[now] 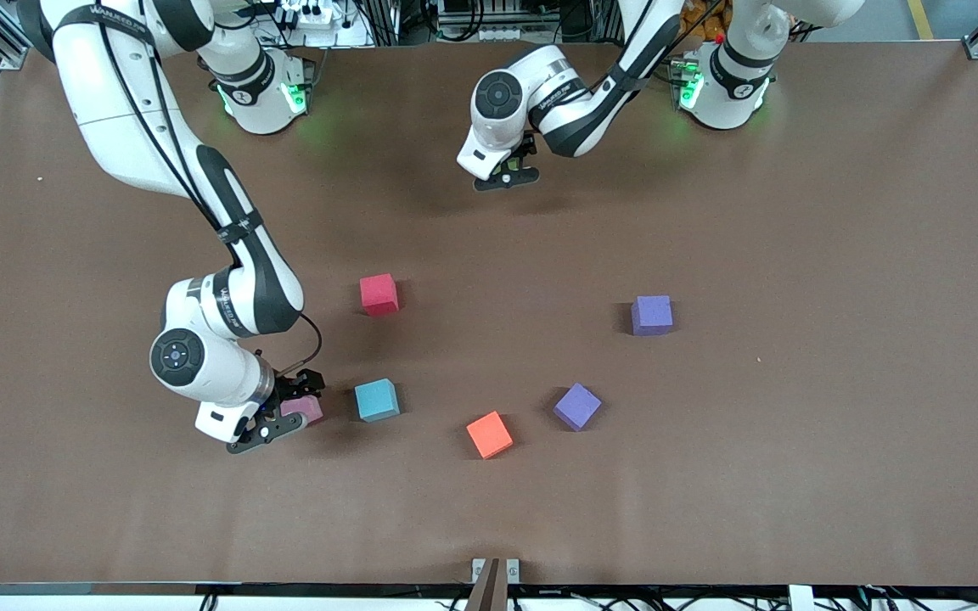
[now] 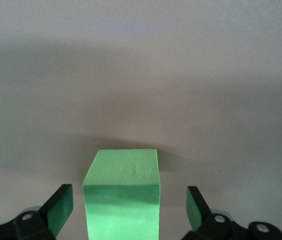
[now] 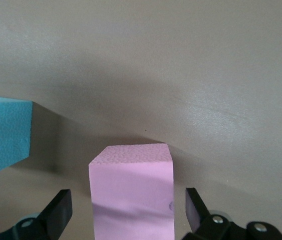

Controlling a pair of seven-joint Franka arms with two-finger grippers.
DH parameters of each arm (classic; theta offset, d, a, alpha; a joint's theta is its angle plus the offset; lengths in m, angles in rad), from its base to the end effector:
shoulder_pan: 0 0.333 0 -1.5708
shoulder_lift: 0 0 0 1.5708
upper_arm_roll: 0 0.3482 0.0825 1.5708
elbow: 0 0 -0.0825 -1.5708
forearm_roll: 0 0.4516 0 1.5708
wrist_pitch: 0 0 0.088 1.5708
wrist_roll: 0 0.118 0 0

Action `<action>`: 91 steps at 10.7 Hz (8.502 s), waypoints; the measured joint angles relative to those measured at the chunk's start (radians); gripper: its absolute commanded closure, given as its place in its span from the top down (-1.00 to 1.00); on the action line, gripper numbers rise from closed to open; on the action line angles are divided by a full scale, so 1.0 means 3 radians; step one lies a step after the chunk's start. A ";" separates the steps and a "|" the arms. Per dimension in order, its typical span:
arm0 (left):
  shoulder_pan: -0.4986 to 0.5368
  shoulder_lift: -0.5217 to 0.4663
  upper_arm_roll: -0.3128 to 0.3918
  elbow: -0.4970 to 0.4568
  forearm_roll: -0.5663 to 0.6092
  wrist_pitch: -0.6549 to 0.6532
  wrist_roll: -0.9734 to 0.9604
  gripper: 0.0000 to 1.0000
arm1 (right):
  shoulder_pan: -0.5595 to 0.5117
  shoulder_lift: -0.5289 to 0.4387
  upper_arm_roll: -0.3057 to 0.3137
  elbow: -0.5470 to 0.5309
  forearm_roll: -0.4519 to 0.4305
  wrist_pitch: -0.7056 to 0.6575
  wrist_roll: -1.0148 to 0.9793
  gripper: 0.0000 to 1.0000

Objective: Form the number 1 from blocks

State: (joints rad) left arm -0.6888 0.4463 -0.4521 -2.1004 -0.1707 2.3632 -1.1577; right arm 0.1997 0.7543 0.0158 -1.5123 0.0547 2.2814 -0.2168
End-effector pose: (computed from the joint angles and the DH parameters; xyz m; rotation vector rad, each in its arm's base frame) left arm 0.2501 -0.5662 0.1797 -3.0731 -0.2669 0.5255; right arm 0.7696 0.1684 0.1875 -3.0297 -0.6024 -0.0229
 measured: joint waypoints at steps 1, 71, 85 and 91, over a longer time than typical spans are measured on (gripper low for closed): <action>-0.0009 0.0024 -0.0010 -0.0002 -0.0001 0.0002 -0.0019 1.00 | 0.0003 0.0006 0.0000 0.0000 0.0000 0.0002 0.0000 1.00; 0.1500 0.0071 0.0924 0.0266 0.0857 -0.0007 0.2350 -1.00 | 0.1285 -0.1494 -0.0168 -0.1625 -0.0186 0.0036 0.1887 1.00; 0.0483 -0.0017 0.0479 0.0459 0.0511 0.0020 0.1139 -1.00 | 0.1247 -0.1042 -0.0138 -0.1703 -0.0176 0.0236 0.1858 0.92; 0.0173 0.0302 0.0484 0.0572 0.0335 0.0085 0.0965 -1.00 | 0.1268 -0.0933 -0.0130 -0.1778 -0.0176 0.0411 0.1861 0.36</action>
State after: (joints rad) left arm -0.6370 0.5369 -0.3069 -1.9289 -0.0703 2.3887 -0.8683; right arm 0.5802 0.4743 -0.0231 -2.0456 0.0019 2.4047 0.3414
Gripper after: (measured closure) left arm 0.436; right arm 0.163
